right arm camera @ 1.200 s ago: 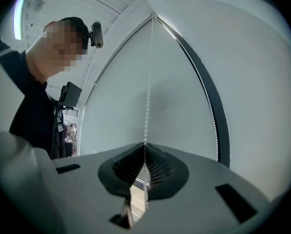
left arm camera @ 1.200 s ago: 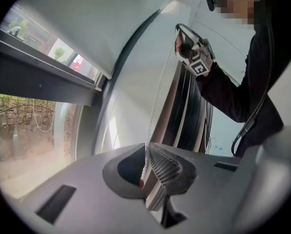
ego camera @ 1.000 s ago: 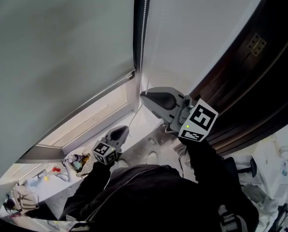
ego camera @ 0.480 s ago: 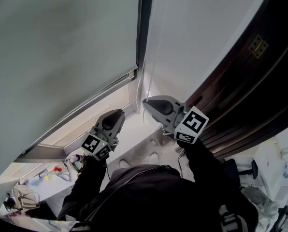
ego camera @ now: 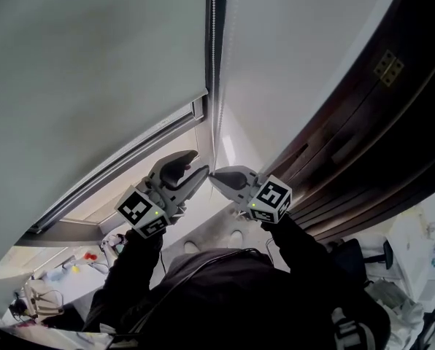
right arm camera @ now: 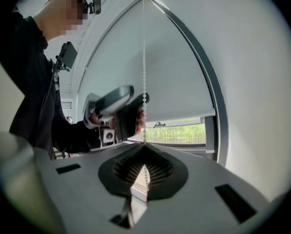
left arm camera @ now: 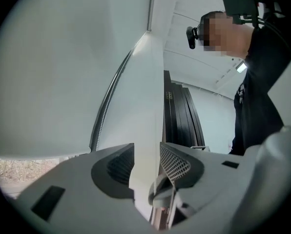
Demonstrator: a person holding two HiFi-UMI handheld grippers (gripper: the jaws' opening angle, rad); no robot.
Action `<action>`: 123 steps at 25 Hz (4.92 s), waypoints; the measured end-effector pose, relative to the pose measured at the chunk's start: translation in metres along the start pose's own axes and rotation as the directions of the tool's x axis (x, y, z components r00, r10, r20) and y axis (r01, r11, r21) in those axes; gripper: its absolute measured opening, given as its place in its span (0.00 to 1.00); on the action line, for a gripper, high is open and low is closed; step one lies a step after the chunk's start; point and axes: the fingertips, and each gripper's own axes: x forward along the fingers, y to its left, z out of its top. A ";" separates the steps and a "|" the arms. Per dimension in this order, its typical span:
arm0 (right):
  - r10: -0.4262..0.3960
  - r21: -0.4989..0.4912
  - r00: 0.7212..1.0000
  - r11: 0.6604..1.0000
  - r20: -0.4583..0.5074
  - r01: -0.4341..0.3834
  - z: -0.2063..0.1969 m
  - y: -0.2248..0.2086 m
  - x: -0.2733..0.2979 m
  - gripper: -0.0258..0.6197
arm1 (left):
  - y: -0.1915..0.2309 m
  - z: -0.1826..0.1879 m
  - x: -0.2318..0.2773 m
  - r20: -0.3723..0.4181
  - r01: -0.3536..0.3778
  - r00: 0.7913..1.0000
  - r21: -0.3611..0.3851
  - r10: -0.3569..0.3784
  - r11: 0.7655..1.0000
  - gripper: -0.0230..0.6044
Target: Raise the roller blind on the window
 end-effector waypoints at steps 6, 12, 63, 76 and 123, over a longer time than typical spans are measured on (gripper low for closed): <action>0.028 0.067 0.986 0.998 -0.164 -0.017 -0.089 0.004 0.011 0.05 | -0.013 0.018 0.016 -0.026 0.048 0.999 0.048 -0.047 0.998 0.29; 0.029 0.053 0.979 0.998 -0.203 -0.019 -0.112 0.003 0.014 0.05 | -0.021 0.029 0.029 -0.038 0.087 0.996 0.067 -0.084 0.994 0.29; 0.212 -0.003 0.942 0.976 0.259 -0.219 0.184 0.012 -0.041 0.34 | -0.020 -0.227 -0.020 -0.343 -0.016 0.938 -0.167 -0.043 0.986 0.05; 0.212 -0.042 0.948 0.977 0.236 -0.209 0.201 0.016 -0.036 0.05 | -0.025 -0.230 -0.024 -0.330 -0.030 0.943 -0.172 -0.029 0.985 0.05; 0.157 0.187 0.984 0.973 -0.084 -0.139 -0.077 0.021 0.012 0.05 | -0.023 0.004 0.019 -0.080 0.042 0.996 0.030 -0.039 0.999 0.12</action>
